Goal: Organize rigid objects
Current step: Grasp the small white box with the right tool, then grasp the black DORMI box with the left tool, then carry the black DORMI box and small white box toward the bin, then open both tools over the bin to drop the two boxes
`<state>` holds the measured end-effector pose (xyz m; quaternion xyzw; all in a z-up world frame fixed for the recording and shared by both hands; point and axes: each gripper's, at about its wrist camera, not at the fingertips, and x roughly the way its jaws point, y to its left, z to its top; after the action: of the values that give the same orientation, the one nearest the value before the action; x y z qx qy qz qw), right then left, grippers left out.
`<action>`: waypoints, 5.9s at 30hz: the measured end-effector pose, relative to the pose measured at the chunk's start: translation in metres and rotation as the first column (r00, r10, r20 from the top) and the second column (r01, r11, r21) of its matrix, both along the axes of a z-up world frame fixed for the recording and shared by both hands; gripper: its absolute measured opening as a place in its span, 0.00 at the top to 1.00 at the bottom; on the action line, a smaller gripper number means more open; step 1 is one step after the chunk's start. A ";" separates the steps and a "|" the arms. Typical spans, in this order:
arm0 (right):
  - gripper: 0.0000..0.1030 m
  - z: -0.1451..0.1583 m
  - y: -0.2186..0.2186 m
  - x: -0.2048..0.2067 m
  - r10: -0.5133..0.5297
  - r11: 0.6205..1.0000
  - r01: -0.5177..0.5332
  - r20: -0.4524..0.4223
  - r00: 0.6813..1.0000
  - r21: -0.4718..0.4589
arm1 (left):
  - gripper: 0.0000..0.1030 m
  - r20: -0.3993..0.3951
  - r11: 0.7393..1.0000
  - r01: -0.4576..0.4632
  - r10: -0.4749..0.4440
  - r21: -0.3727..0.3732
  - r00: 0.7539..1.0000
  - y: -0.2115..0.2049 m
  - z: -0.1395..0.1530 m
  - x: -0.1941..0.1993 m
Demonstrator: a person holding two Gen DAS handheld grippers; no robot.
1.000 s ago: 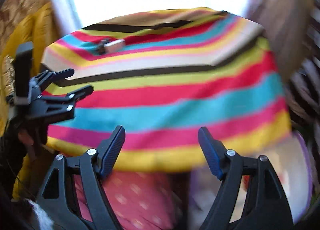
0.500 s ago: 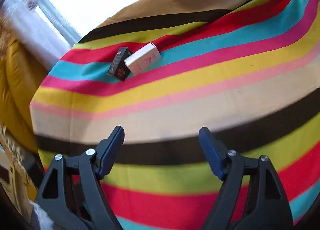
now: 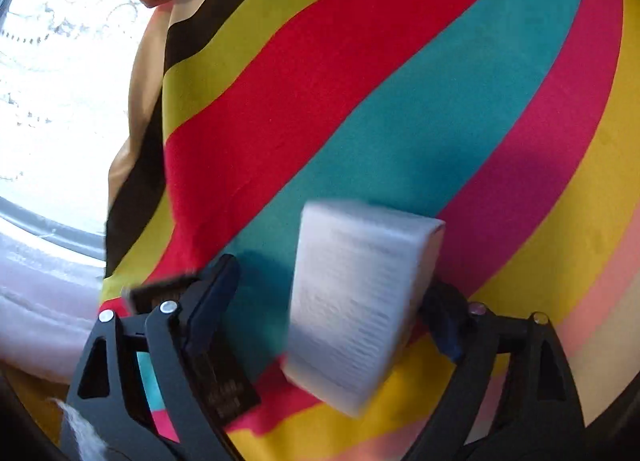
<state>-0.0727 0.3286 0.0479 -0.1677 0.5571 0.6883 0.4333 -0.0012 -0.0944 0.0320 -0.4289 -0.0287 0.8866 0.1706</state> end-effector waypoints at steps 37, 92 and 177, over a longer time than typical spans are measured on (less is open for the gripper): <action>0.56 -0.009 -0.094 -0.019 0.482 0.722 -0.675 0.588 0.649 0.153 | 0.01 -0.023 1.000 -0.018 0.018 -0.024 1.000 0.007 0.043 0.002; 0.56 0.029 -0.335 0.153 0.595 0.498 -0.856 0.664 0.452 0.138 | 0.61 0.219 0.938 0.299 -0.259 -0.176 0.941 0.003 0.036 0.135; 0.27 -0.039 -0.306 0.571 0.123 0.992 -0.089 0.701 0.703 -0.085 | 0.18 0.191 0.355 0.878 -0.884 -0.323 0.427 0.359 -0.013 0.439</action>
<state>0.4986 0.0228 0.0086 -0.4588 0.3542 0.5836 0.5687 0.4381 0.2641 0.0194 -0.3937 0.3763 0.6473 0.5332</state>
